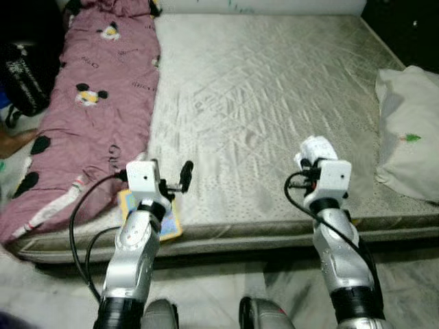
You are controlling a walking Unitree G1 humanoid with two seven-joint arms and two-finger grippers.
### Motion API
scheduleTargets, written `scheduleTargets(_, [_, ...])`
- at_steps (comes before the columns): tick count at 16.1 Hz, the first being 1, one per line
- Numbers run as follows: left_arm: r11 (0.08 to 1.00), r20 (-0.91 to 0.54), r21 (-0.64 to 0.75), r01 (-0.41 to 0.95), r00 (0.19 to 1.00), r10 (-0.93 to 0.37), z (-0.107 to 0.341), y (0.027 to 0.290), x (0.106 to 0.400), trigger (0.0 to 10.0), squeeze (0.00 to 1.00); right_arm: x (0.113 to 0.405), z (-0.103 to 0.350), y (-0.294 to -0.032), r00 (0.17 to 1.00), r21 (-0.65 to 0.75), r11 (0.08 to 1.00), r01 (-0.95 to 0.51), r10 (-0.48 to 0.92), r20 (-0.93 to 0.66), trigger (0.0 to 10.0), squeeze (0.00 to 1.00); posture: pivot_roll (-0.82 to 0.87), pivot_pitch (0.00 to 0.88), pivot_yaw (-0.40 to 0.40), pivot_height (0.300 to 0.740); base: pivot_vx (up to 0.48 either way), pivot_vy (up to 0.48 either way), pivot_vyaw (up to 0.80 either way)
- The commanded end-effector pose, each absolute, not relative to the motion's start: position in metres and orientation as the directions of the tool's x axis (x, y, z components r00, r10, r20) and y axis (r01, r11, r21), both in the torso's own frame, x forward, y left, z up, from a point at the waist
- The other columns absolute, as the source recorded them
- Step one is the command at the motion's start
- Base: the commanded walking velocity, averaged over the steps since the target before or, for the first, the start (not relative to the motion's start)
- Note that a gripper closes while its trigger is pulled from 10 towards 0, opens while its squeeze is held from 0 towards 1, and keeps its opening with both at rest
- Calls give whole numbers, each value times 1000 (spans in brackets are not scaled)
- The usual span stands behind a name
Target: Clean up the room
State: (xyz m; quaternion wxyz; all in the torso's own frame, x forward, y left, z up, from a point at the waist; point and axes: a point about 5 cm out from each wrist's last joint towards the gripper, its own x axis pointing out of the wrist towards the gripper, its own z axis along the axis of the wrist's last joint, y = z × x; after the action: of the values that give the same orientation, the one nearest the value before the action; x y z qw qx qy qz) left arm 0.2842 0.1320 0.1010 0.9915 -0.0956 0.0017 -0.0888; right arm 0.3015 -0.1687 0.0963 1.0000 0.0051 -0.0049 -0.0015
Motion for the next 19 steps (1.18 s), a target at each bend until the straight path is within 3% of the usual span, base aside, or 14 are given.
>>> scheduleTargets(1, [970, -5, -188, 157, 987, -161, 97, 137, 282, 10000, 0, 302, 98, -162, 1000, 9, 1000, -23, 23, 13, 10000, 0, -5, 166, -14, 740, 0, 480, 0])
scheduleTargets(17, [974, 2, -173, 146, 989, -148, 98, 137, 284, 10000, 0, 305, 99, -158, 998, -9, 998, -60, 61, 22, 10000, 0, -2, 155, -18, 740, 0, 477, 0])
scheduleTargets(19, [976, 6, -162, 143, 990, -144, 98, 137, 284, 10000, 0, 305, 100, -157, 997, -19, 997, -71, 71, 32, 10000, 0, -2, 154, -19, 740, 0, 0, 0])
